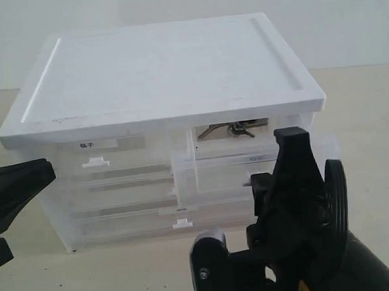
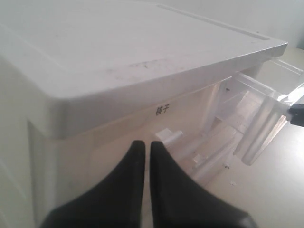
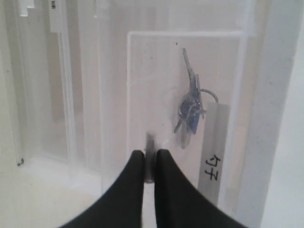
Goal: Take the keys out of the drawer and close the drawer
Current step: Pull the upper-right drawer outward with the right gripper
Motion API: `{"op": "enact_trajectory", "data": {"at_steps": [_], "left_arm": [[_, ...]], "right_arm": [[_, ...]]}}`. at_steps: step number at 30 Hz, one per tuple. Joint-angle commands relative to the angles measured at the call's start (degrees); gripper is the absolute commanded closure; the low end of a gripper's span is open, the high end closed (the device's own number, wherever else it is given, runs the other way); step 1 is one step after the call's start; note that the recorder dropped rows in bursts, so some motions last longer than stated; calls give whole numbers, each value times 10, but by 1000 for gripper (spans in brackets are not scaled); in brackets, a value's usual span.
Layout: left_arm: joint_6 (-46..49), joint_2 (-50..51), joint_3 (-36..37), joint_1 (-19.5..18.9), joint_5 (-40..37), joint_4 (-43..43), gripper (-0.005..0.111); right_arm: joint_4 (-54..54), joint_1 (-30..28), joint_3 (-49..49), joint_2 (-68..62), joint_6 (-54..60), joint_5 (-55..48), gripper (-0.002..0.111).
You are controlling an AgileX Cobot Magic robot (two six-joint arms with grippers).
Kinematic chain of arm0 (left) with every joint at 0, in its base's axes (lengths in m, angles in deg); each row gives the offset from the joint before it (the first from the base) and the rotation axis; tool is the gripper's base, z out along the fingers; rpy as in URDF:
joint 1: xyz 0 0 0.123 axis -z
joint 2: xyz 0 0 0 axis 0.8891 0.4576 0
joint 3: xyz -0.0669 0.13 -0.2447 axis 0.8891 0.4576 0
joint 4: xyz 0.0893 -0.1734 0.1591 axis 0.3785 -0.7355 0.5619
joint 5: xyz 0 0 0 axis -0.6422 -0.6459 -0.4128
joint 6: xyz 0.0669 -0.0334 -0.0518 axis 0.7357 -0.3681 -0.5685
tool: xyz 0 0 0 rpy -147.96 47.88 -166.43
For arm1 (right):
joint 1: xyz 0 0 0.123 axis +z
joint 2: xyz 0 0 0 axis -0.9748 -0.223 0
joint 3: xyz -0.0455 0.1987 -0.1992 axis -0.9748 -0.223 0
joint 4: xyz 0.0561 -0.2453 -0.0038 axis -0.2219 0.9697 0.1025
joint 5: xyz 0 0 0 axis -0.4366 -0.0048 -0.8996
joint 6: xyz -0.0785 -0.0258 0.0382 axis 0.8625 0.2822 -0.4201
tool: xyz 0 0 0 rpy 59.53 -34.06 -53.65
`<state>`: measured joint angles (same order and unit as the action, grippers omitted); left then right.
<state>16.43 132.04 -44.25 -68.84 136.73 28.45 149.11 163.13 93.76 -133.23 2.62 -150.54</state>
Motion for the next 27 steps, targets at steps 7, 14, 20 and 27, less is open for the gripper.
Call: {"op": "enact_trajectory", "data": {"at_steps": [7,14,20,27], "left_arm": [[4,2,2,-1,-5,-8,102],[4,2,2,-1,-5,-8,102],[4,2,2,-1,-5,-8,102],[4,2,2,-1,-5,-5,102]], "right_arm": [[-58,26,-4,-2,6,16,108],[-58,26,-4,2,6,15,108],[-55,79,-4,52,-16,-5,108],[-59,189,17,151,-100,-72,102]]}}
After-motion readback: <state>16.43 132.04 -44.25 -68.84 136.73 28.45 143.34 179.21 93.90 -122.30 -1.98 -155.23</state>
